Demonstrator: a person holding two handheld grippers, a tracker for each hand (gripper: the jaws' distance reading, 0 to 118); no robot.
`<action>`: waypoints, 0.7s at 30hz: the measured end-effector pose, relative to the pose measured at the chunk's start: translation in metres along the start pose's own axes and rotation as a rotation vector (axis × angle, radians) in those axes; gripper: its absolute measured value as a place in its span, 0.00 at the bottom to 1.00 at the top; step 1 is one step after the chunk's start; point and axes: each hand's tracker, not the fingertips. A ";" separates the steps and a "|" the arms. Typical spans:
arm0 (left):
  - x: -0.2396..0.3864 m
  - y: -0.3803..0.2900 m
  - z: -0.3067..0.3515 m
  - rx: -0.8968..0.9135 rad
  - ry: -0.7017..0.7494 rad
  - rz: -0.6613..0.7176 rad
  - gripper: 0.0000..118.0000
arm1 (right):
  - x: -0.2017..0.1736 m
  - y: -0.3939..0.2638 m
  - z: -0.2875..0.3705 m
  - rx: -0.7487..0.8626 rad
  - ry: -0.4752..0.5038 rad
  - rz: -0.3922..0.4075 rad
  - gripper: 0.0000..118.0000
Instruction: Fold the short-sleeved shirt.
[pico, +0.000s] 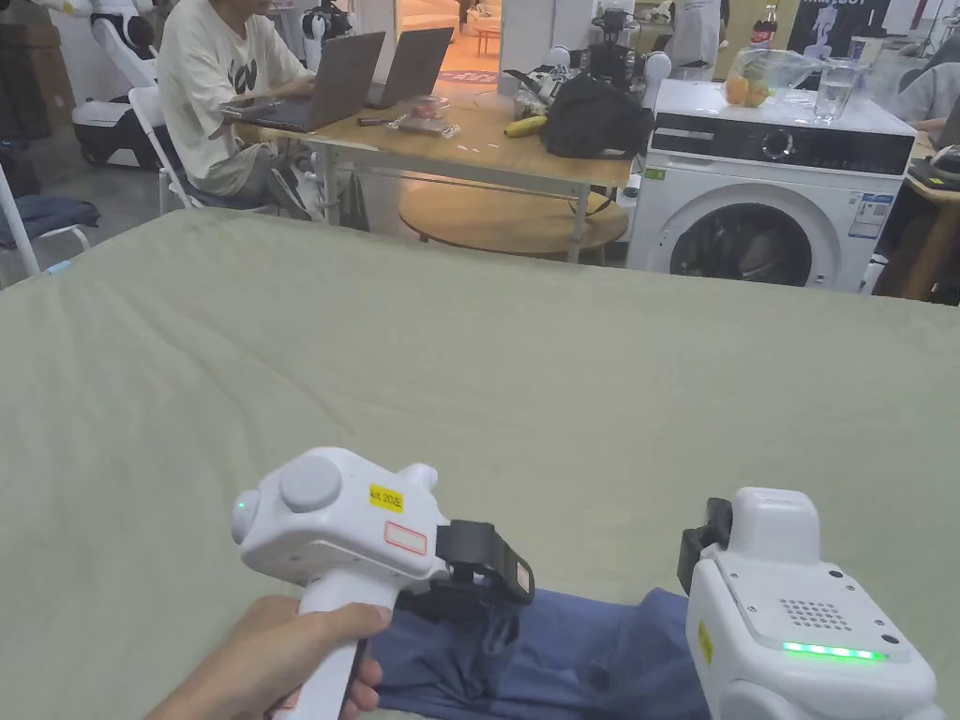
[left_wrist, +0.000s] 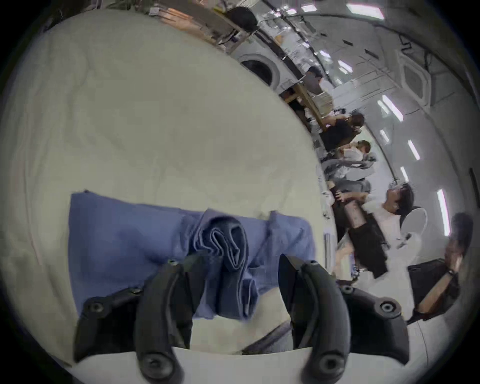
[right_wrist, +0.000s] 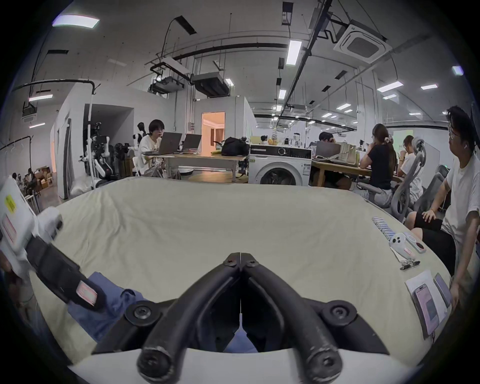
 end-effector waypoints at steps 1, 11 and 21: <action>0.000 0.001 0.008 0.027 -0.028 0.003 0.48 | 0.000 0.000 0.000 0.000 0.001 0.002 0.00; -0.022 -0.006 -0.014 0.001 0.228 -0.045 0.07 | 0.004 -0.001 0.000 -0.003 0.004 -0.005 0.00; -0.020 -0.027 -0.070 -0.097 -0.054 -0.001 0.06 | 0.008 -0.003 0.003 -0.010 0.001 -0.011 0.00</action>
